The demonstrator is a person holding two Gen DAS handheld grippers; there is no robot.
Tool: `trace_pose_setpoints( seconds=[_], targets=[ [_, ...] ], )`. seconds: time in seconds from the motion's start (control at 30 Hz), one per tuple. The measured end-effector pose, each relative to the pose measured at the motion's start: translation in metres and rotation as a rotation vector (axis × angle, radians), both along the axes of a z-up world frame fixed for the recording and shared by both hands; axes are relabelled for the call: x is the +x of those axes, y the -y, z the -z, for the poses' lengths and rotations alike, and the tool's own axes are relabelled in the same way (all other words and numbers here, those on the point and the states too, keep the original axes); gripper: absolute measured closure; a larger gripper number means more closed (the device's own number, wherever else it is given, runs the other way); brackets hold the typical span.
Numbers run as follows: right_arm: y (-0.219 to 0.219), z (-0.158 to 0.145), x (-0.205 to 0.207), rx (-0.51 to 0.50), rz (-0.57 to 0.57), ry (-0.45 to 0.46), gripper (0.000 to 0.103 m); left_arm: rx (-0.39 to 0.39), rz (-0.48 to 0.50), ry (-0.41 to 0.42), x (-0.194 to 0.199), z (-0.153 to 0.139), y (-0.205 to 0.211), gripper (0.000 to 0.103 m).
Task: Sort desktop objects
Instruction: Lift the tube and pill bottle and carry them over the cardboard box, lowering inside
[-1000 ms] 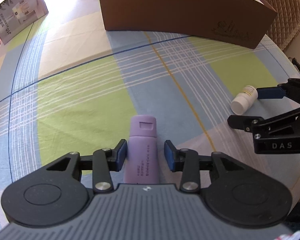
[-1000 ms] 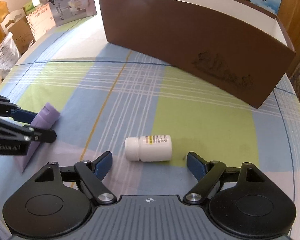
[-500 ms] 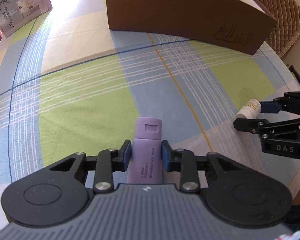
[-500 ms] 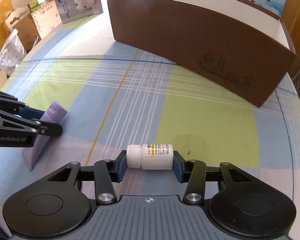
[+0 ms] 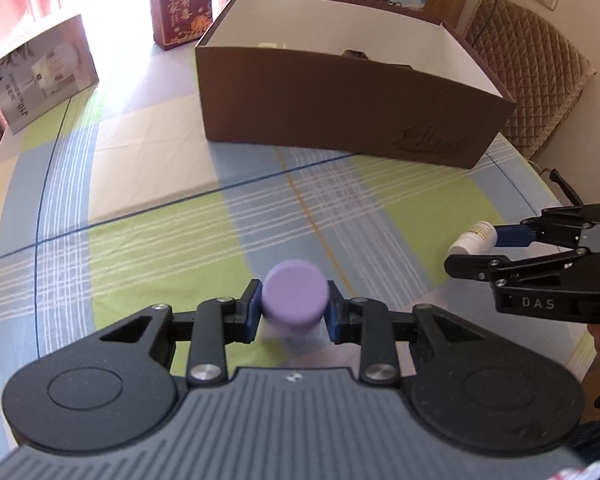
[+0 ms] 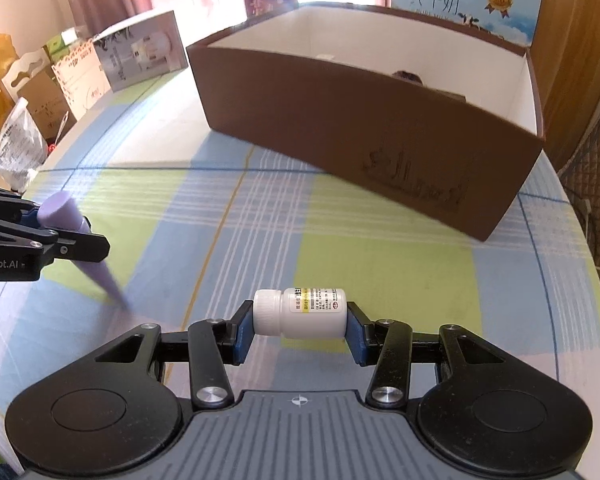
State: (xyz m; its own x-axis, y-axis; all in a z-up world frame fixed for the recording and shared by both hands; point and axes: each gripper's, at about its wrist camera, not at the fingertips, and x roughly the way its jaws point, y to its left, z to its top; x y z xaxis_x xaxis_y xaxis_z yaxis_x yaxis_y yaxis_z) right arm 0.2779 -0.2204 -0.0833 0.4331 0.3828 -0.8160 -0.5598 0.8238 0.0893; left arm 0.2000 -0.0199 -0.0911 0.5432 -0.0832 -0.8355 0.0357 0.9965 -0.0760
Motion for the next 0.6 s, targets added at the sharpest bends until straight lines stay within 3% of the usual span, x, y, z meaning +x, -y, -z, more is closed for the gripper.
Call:
trace_pose_setpoints(
  seconds=[0.6],
  targets=[
    [0.006, -0.024, 0.009, 0.049, 0.01, 0.036, 0.059, -0.016, 0.03, 0.059, 0.008, -0.027, 0.008, 0.077]
  ],
)
